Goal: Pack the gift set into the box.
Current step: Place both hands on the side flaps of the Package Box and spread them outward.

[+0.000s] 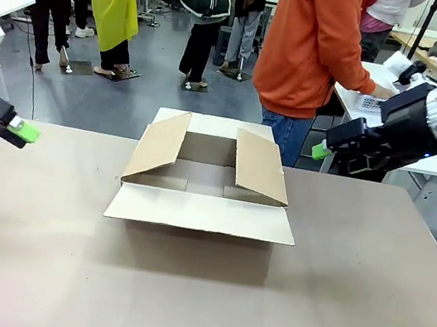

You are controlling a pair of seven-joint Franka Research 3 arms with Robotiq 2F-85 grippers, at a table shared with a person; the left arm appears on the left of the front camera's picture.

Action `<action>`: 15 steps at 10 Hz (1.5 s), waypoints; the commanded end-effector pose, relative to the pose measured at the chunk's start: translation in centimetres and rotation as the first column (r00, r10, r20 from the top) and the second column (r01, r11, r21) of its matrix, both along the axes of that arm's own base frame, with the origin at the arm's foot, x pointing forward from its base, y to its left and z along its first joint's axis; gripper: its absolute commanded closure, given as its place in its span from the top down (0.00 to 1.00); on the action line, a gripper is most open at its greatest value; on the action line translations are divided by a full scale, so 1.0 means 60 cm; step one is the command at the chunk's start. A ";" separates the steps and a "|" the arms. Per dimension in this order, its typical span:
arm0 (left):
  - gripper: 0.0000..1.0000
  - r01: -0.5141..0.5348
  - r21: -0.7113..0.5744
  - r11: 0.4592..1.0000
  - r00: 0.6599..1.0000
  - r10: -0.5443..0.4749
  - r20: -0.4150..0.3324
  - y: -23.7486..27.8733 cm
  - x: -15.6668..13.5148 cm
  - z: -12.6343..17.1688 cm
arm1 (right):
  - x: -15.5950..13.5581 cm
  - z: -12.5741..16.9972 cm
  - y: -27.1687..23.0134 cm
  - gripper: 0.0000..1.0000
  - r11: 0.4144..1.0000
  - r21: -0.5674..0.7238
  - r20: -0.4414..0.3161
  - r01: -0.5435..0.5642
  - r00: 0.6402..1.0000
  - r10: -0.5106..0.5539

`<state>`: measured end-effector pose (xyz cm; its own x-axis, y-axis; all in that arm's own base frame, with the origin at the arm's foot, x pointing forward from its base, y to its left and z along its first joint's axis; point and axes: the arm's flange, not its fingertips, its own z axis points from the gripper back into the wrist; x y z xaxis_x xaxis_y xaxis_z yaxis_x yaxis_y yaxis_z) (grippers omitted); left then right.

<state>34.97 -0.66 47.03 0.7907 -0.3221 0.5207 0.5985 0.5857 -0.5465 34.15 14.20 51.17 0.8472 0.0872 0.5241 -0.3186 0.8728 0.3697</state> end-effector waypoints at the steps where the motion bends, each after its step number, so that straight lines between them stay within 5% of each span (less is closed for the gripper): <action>1: 1.00 0.106 0.106 0.989 0.994 -0.105 -0.017 -0.121 0.051 0.061 | 0.042 -0.015 0.094 1.00 0.992 -0.085 0.069 -0.098 0.992 0.104; 3: 1.00 0.042 0.297 0.954 0.995 -0.012 -0.101 -0.264 0.135 0.127 | 0.061 -0.045 0.164 1.00 0.985 -0.112 0.149 -0.128 0.978 0.144; 5: 1.00 -0.061 0.516 0.854 0.991 0.115 -0.073 -0.385 0.203 0.147 | 0.054 -0.085 0.185 1.00 0.978 -0.162 0.232 -0.134 0.958 0.170; 6: 1.00 -0.065 0.567 0.821 0.989 0.130 -0.076 -0.427 0.229 0.144 | 0.049 -0.092 0.155 1.00 0.986 -0.120 0.194 -0.113 0.972 0.135; 10: 1.00 -0.123 0.594 0.795 0.974 0.212 -0.083 -0.474 0.313 0.096 | -0.007 -0.087 0.025 1.00 0.999 0.006 0.167 -0.040 0.985 0.038; 11: 1.00 -0.136 0.583 0.801 0.974 0.216 -0.069 -0.480 0.323 0.081 | 0.043 -0.075 0.088 1.00 0.998 -0.043 0.173 -0.044 0.984 0.051; 15: 1.00 -0.166 0.669 0.725 0.949 0.301 -0.091 -0.487 0.351 0.018 | 0.043 -0.075 0.088 1.00 0.998 -0.043 0.173 -0.044 0.984 0.051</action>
